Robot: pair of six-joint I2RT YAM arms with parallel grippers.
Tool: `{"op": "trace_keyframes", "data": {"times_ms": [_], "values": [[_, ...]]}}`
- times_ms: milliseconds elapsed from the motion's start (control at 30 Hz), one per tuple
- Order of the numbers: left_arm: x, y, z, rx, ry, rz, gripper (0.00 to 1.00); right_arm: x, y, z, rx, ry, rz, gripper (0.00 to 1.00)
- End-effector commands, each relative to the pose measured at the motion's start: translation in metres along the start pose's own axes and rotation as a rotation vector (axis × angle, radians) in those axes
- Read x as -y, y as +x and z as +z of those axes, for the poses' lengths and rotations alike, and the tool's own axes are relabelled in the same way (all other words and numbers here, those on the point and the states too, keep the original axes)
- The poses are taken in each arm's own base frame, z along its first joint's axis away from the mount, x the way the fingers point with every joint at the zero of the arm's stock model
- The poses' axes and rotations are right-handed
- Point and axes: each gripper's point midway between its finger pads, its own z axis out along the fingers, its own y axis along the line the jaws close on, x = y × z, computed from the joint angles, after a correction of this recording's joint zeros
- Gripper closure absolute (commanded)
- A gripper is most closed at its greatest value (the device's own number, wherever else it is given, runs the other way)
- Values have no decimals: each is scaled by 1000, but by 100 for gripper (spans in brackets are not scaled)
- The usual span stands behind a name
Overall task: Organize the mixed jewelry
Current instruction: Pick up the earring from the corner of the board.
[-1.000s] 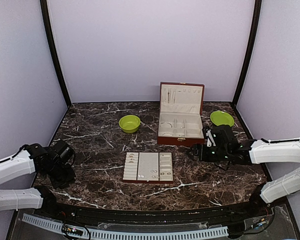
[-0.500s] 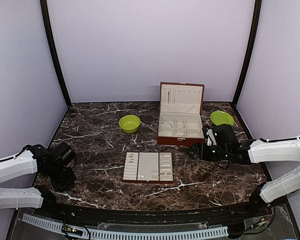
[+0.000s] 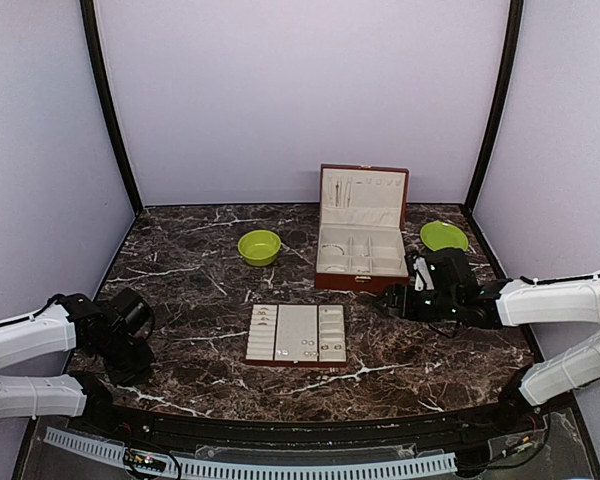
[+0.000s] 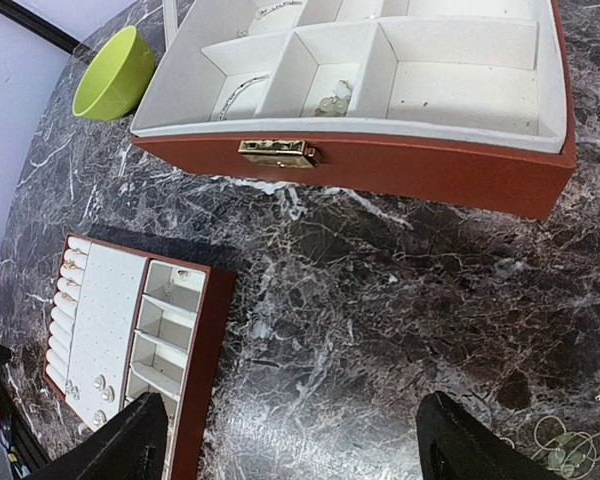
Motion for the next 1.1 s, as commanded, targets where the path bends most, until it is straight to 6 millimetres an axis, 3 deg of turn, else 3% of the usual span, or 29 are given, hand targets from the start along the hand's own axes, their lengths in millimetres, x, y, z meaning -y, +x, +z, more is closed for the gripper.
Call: {"op": "trace_keyframes", "data": {"times_ms": [0, 767, 1067], "values": [[-3, 2, 3, -13, -7, 2, 85, 1, -3, 1, 20, -13, 4, 13], [-9, 8, 0, -35, -8, 1, 97, 2, -4, 0, 23, -30, 15, 13], [-11, 14, 0, -59, 8, 0, 88, 1, -5, -2, 30, -41, 19, 13]]}}
